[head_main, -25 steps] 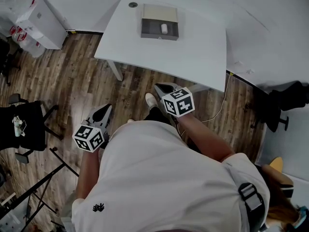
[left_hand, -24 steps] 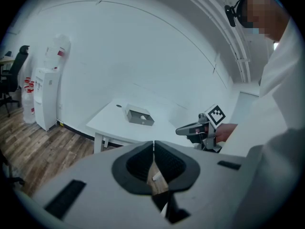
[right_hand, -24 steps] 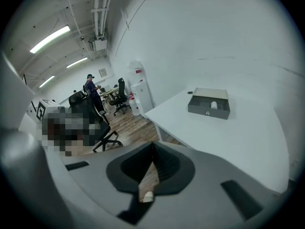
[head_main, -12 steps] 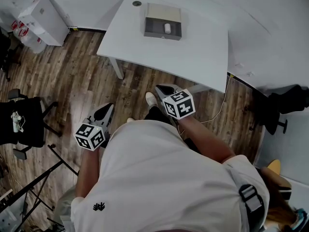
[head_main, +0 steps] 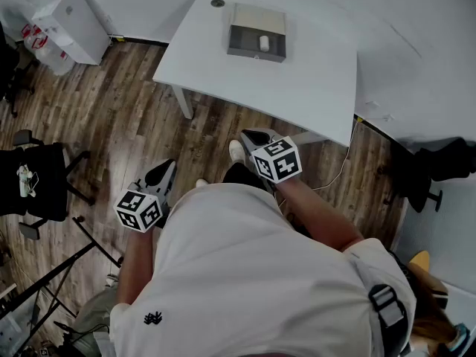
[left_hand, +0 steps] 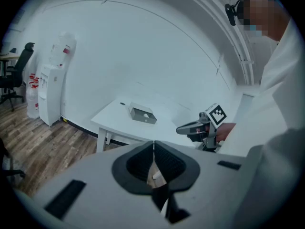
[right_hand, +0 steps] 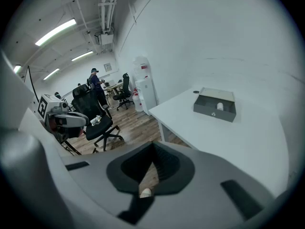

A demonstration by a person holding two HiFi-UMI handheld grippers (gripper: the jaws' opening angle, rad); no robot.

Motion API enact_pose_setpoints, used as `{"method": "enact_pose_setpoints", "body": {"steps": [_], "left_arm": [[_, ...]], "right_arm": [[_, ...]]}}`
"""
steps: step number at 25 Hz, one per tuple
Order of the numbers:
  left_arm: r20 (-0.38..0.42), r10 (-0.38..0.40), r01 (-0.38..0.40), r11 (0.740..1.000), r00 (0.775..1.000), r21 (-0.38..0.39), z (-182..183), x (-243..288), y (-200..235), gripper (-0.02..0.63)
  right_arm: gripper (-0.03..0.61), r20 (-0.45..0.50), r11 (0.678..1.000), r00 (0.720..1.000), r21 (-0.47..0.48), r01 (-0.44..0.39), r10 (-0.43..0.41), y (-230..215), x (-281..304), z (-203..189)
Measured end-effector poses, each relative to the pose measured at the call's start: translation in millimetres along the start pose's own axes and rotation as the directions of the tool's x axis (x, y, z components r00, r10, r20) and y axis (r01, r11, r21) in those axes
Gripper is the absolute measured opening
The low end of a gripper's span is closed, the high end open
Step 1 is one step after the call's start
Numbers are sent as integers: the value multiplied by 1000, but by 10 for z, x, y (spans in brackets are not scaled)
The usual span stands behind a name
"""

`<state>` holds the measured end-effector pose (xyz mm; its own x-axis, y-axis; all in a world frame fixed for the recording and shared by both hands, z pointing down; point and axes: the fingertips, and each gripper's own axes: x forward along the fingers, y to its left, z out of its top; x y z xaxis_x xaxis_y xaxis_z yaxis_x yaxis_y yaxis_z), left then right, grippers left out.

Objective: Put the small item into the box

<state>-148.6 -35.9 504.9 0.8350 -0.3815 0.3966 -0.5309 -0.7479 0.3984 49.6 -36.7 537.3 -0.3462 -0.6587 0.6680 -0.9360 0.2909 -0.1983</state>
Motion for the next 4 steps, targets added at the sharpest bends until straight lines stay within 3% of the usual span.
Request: {"method": "enact_pose_setpoints", "body": {"steps": [4], "left_arm": [[-6,8,-8,1000,1000,-15,-8,41,54,14]], "right_arm": [[6,-14,1000,1000,-9,-2,2,-61,44,17]]}}
